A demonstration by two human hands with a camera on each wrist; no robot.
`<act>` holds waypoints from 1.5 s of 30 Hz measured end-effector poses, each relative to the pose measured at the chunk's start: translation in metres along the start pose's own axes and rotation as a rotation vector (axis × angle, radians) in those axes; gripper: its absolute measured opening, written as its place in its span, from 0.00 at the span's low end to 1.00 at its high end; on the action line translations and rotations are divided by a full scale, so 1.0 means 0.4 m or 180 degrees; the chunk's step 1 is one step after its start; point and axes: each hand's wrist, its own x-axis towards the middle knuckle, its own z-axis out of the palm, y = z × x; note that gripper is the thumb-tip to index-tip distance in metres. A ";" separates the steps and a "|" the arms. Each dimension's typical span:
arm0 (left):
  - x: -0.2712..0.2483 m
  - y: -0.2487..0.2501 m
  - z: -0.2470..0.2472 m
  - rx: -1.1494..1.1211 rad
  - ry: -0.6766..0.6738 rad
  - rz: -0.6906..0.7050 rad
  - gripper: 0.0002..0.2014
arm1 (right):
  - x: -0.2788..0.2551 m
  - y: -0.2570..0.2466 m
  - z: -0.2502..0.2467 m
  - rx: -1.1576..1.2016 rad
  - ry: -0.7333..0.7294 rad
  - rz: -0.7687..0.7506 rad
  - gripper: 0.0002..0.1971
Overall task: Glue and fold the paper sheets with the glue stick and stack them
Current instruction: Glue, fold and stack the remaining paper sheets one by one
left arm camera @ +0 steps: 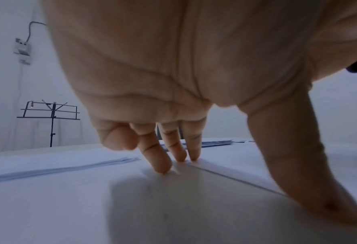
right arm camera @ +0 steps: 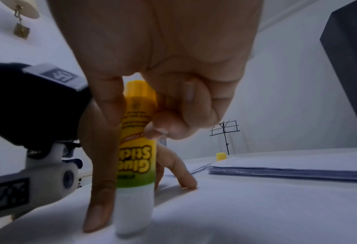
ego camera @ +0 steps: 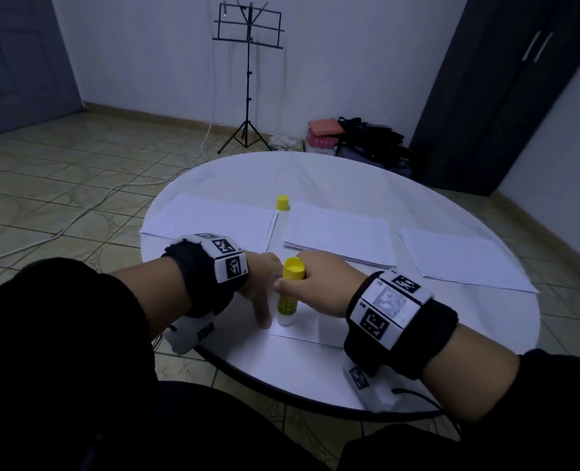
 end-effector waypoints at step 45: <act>0.051 0.084 -0.020 0.0995 -0.0317 -0.0353 0.53 | -0.186 0.423 -0.144 0.0984 0.1058 0.1778 0.17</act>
